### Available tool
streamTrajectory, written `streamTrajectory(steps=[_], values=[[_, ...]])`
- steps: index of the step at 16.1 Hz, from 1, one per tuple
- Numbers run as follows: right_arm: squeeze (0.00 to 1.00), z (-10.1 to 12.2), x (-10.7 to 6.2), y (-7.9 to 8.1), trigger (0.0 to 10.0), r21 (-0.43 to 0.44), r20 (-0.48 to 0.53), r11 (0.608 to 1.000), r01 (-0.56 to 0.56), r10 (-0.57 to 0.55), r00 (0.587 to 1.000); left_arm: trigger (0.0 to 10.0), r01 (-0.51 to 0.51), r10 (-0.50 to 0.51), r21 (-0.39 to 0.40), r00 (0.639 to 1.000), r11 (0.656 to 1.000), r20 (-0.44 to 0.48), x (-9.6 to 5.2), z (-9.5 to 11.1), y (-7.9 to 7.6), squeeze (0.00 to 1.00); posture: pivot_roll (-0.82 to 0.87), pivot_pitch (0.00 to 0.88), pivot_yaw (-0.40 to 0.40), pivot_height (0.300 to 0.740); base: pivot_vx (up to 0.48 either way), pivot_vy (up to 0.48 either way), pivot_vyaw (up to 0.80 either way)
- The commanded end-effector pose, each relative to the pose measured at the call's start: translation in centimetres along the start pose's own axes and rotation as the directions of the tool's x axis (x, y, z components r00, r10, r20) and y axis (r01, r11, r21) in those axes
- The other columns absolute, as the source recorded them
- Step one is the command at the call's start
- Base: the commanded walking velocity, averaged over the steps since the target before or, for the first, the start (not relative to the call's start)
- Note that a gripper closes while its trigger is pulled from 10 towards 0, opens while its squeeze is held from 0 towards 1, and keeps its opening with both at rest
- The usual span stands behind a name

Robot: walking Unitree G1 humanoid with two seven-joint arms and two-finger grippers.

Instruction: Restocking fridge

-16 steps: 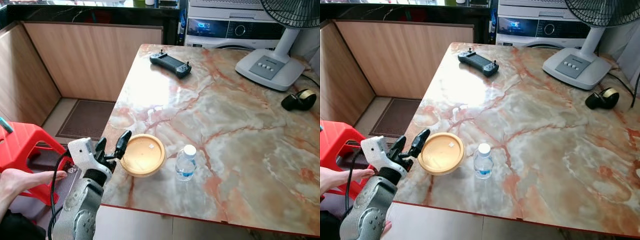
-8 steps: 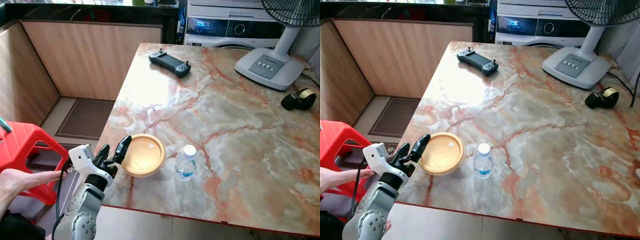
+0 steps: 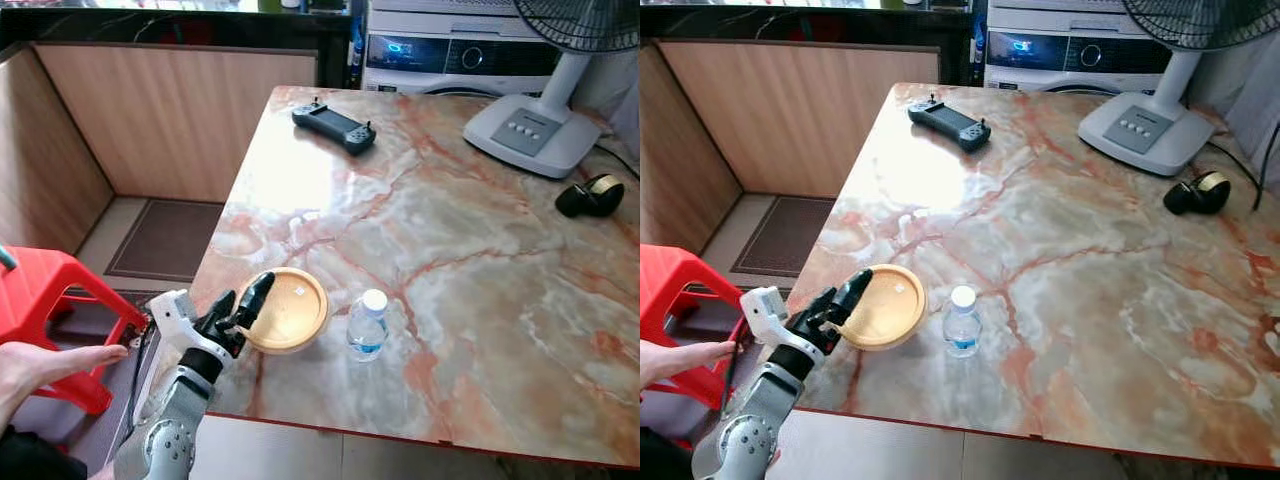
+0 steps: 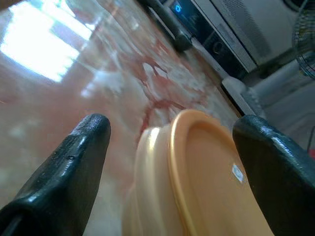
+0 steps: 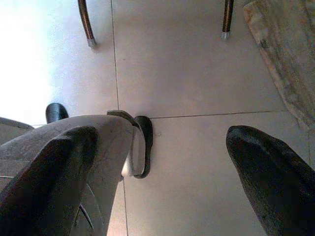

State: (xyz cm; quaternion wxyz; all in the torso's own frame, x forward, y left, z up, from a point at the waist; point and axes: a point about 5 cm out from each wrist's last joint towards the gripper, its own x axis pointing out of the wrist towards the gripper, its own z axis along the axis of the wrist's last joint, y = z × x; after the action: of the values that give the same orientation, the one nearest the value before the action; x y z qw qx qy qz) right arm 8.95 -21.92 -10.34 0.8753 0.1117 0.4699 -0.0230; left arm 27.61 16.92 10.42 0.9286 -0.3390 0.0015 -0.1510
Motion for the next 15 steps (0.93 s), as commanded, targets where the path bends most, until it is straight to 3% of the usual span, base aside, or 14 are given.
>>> streamTrajectory(steps=[1, 10, 11, 12, 13, 15], values=[[0.0, -0.32, -0.26, -0.35, 10.0, -0.012, -0.007, 1.0, 0.009, -0.009, 1.0, 10.0, 0.013, -0.013, -0.024, 1.0, 1.0, -0.015, 0.07, -0.14, 0.09, 0.0, 0.11, 0.116, -0.052, 0.74, 0.0, 0.0, 0.0], [0.0, -0.3, -0.32, -0.51, 10.0, -0.032, -0.011, 0.999, 0.006, -0.007, 1.0, 10.0, 0.023, -0.026, -0.044, 0.997, 0.999, -0.071, 0.49, -1.03, 0.6, 0.0, 0.1, 0.121, -0.06, 0.74, 0.0, 0.0, 0.0], [0.0, -0.29, -0.32, -0.52, 10.0, -0.037, -0.013, 0.999, 0.005, -0.005, 1.0, 2.8, 0.024, -0.028, -0.056, 0.997, 0.998, -0.072, 0.46, -1.07, 0.68, 0.0, 0.1, 0.121, -0.06, 0.74, 0.0, 0.0, 0.0], [0.0, -0.29, -0.32, -0.52, 10.0, -0.038, -0.013, 0.999, 0.005, -0.005, 1.0, 2.8, 0.025, -0.029, -0.057, 0.997, 0.998, -0.073, 0.45, -1.08, 0.7, 0.0, 0.1, 0.121, -0.06, 0.74, 0.0, 0.0, 0.0], [0.0, -0.29, -0.32, -0.52, 10.0, -0.038, -0.013, 0.999, 0.004, -0.005, 1.0, 0.0, 0.024, -0.029, -0.059, 0.997, 0.998, -0.074, 0.44, -1.09, 0.7, 0.0, 0.1, 0.121, -0.06, 0.74, 0.0, 0.0, 0.0], [0.0, -0.28, -0.32, -0.54, 10.0, -0.044, -0.014, 0.999, 0.003, -0.004, 1.0, 0.0, 0.024, -0.029, -0.056, 0.997, 0.998, -0.077, 0.41, -1.12, 0.76, 0.0, 0.1, 0.125, -0.062, 0.74, 0.0, 0.0, 0.0]])
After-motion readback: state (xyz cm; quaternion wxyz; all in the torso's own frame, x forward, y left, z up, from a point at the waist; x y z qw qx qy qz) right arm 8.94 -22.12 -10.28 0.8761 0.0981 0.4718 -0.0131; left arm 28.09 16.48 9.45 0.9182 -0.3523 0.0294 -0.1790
